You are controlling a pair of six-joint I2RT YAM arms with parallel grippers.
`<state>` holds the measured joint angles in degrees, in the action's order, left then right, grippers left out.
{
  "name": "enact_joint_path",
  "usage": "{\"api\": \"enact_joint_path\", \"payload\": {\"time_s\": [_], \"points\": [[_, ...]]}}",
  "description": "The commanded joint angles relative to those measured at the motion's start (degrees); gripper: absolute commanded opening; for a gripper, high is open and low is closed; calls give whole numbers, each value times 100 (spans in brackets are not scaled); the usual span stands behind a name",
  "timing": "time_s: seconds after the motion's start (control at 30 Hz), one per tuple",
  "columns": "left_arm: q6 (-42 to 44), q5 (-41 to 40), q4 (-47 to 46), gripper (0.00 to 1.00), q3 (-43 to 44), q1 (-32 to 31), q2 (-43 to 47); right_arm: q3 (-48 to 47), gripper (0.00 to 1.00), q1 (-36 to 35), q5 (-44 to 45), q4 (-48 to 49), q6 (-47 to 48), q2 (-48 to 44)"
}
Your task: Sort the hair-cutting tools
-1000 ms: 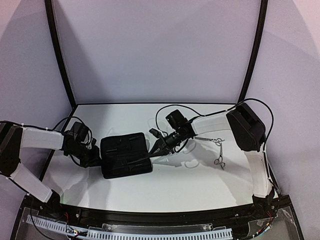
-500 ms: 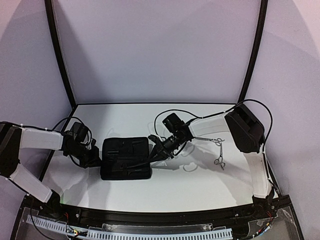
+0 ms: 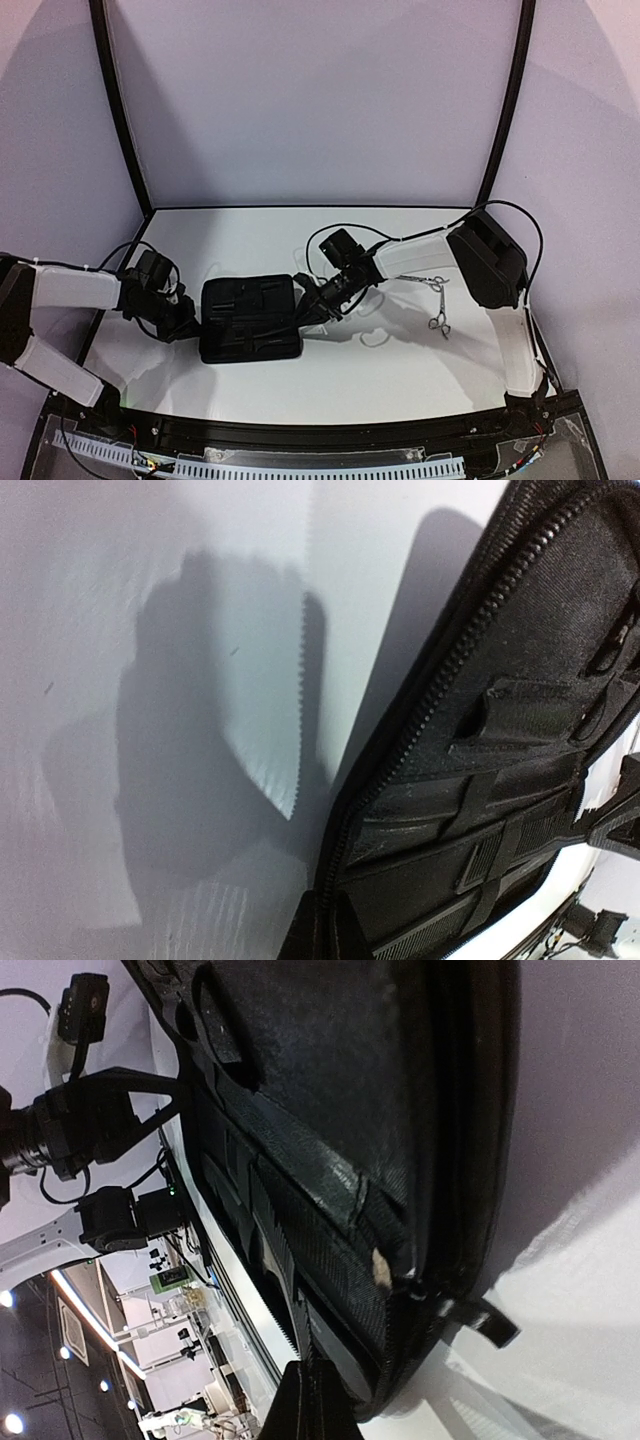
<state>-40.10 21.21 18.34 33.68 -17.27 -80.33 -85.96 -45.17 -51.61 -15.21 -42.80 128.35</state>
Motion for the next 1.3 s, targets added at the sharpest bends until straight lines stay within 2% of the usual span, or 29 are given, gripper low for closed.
{"api": "enact_joint_path", "payload": {"time_s": [0.0,0.37,1.27], "points": [[-616,-141,-288,1,-270,-112,535,134,0,-204,265,206,-413,230],[-1209,-454,-432,1,-788,-385,1403,-88,0,-336,384,36,-362,473],[-1257,-512,-919,1,-826,-628,1241,-1318,0,-788,261,-565,81,1094]]}}
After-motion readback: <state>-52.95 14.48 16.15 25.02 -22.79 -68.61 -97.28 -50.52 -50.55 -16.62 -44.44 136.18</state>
